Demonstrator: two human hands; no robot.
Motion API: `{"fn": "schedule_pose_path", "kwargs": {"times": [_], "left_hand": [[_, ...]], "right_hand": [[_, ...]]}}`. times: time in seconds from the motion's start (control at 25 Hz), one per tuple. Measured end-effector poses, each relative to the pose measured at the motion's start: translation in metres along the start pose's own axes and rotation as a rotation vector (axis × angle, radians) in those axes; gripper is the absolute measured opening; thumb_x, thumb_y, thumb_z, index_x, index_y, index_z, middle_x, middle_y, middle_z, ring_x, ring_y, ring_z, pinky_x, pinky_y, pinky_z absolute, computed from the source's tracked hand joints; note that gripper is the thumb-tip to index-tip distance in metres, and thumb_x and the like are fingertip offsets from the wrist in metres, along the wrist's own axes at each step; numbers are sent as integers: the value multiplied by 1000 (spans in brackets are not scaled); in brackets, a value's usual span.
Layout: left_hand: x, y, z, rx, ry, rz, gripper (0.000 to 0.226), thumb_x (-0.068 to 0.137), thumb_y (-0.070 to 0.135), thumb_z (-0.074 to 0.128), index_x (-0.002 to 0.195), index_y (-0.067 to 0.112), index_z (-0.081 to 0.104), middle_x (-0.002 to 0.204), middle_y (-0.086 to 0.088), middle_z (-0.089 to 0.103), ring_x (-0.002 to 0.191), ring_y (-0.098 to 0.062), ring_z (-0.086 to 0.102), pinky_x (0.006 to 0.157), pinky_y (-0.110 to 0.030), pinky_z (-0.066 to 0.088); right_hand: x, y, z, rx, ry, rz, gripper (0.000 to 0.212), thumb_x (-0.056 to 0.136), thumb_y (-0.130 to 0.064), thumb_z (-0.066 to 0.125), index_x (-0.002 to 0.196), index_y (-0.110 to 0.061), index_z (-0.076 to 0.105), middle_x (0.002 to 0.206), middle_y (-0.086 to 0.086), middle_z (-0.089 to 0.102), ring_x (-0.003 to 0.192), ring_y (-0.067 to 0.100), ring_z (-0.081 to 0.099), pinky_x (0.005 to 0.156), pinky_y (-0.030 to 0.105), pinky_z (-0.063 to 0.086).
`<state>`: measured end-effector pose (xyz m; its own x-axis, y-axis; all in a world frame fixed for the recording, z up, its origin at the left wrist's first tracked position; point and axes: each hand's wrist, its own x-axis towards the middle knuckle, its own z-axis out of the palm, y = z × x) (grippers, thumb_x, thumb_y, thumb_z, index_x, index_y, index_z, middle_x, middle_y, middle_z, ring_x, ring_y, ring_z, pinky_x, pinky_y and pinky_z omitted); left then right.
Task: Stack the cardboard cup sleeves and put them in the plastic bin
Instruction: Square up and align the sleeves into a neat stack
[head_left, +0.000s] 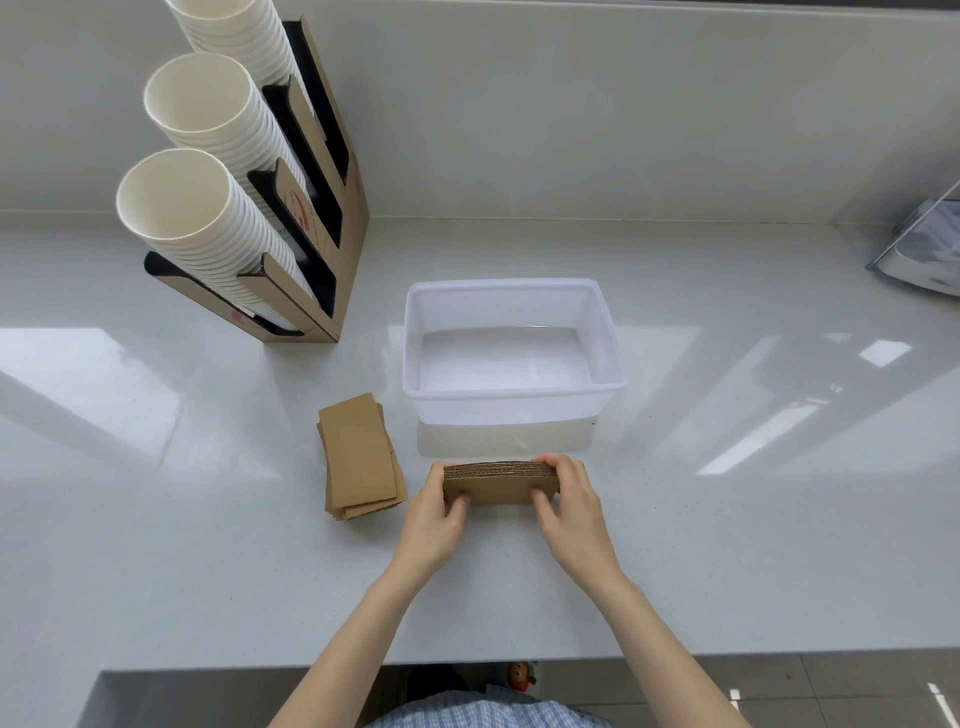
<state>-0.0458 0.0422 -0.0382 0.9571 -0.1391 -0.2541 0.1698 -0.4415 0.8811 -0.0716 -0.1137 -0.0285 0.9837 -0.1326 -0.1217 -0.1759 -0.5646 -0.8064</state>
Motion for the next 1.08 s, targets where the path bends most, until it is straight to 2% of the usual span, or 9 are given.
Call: {"fn": "schedule_pose_path", "kwargs": {"times": [0.12, 0.24, 0.44, 0.56, 0.68, 0.8, 0.88, 1.0, 1.08], "left_hand": [[2, 4, -6, -37, -43, -49, 18, 86, 3, 47, 97, 18, 47, 90, 0, 59, 85, -17, 55, 81, -22, 46], [-2, 12, -12, -123, -81, -75, 17, 88, 8, 49, 103, 15, 48, 91, 12, 57, 87, -4, 54, 70, -4, 43], [-7, 23, -19, -294, -84, -90, 14, 88, 15, 50, 98, 25, 50, 99, 9, 61, 97, -7, 57, 81, -17, 44], [-5, 31, -27, -414, -27, -57, 14, 88, 15, 50, 101, 21, 52, 103, 3, 61, 100, -13, 60, 89, -24, 48], [-4, 37, -39, -517, 61, -27, 15, 88, 14, 51, 103, 16, 52, 100, 1, 61, 90, -9, 62, 76, -15, 55], [-2, 38, -53, -553, 157, -29, 21, 88, 15, 52, 109, 13, 50, 98, 4, 61, 87, -8, 61, 71, -13, 55], [0, 38, -64, -562, 200, -42, 25, 88, 16, 51, 112, 13, 49, 99, 3, 61, 89, -9, 60, 73, -18, 56], [2, 35, -85, -534, 237, -69, 24, 88, 16, 52, 112, 15, 50, 101, -3, 59, 91, -14, 58, 84, -29, 52], [3, 32, -99, -492, 217, -79, 22, 88, 16, 52, 110, 17, 51, 102, -4, 59, 93, -16, 57, 85, -29, 50]], "right_hand": [[1, 0, -4, 14, -20, 9, 28, 89, -7, 50, 116, -11, 50, 110, 1, 49, 94, 12, 47, 74, 9, 29], [1, -3, -8, 67, -26, 31, 24, 87, -9, 52, 111, -15, 52, 106, -1, 53, 95, 11, 49, 73, 12, 34], [3, -15, -15, 196, -32, 99, 20, 87, -12, 53, 104, -22, 49, 104, 0, 58, 88, 9, 54, 66, 5, 42], [5, -27, -17, 317, -58, 143, 22, 88, -15, 54, 109, -20, 49, 100, -2, 59, 84, 8, 56, 64, 10, 44], [8, -40, -14, 384, -81, 123, 19, 87, -16, 56, 104, -23, 51, 95, -5, 60, 78, 7, 55, 59, 3, 44], [11, -55, -7, 398, -143, 99, 18, 86, -18, 59, 101, -23, 51, 91, -8, 60, 74, 7, 54, 58, 2, 42], [14, -66, -2, 390, -207, 73, 18, 87, -22, 58, 103, -24, 50, 92, -9, 59, 77, 8, 55, 64, 5, 43], [21, -81, 9, 385, -276, 51, 16, 90, -27, 53, 105, -24, 51, 94, -5, 59, 87, 12, 57, 75, 15, 46], [27, -91, 18, 337, -296, 50, 18, 91, -28, 50, 106, -19, 54, 92, -6, 58, 83, 7, 56, 69, 9, 46]]}}
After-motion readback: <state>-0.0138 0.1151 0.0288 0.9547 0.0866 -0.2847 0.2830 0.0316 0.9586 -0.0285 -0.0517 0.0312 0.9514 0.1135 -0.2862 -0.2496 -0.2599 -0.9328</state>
